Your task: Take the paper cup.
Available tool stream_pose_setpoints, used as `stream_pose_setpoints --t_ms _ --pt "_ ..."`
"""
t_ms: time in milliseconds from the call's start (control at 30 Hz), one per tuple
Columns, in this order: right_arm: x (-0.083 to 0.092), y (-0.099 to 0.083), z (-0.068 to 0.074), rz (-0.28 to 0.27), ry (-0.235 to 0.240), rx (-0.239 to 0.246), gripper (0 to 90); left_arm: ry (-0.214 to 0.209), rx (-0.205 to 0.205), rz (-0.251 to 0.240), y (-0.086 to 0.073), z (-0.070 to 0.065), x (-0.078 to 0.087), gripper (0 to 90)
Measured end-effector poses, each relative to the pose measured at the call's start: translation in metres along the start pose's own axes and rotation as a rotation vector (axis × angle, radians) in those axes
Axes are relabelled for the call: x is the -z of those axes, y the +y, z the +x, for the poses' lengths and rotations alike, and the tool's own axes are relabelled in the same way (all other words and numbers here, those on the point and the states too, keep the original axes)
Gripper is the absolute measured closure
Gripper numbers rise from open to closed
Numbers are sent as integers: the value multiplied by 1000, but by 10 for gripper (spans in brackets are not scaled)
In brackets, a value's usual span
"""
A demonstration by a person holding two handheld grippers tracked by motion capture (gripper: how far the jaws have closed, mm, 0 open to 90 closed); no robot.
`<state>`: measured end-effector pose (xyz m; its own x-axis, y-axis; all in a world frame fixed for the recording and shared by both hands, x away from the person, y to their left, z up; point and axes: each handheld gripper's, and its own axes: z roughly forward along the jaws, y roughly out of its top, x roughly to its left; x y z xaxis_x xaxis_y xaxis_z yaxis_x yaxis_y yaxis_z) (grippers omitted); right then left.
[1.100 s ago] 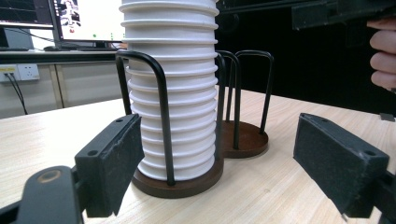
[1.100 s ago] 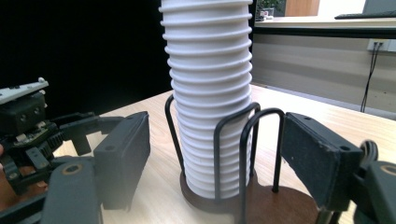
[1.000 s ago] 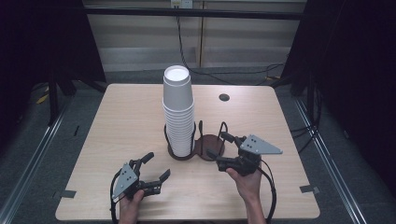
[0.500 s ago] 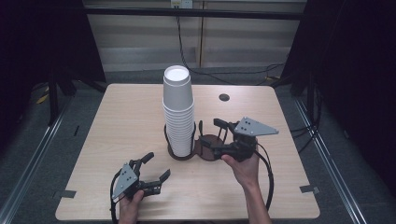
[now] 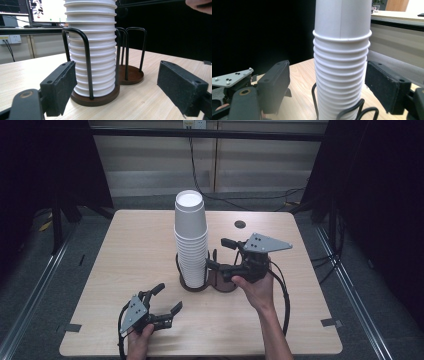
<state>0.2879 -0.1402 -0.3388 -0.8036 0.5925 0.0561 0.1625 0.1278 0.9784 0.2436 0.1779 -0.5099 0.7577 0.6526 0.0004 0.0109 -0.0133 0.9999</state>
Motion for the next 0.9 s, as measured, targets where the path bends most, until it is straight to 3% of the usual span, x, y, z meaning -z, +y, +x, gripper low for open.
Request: stream_pose_setpoints --t_ms 367,900 --pt "-17 33 -7 50 33 26 151 0 1 1 0 0 0 158" --pt "-44 82 -21 86 32 36 144 -1 0 0 0 0 0 157"
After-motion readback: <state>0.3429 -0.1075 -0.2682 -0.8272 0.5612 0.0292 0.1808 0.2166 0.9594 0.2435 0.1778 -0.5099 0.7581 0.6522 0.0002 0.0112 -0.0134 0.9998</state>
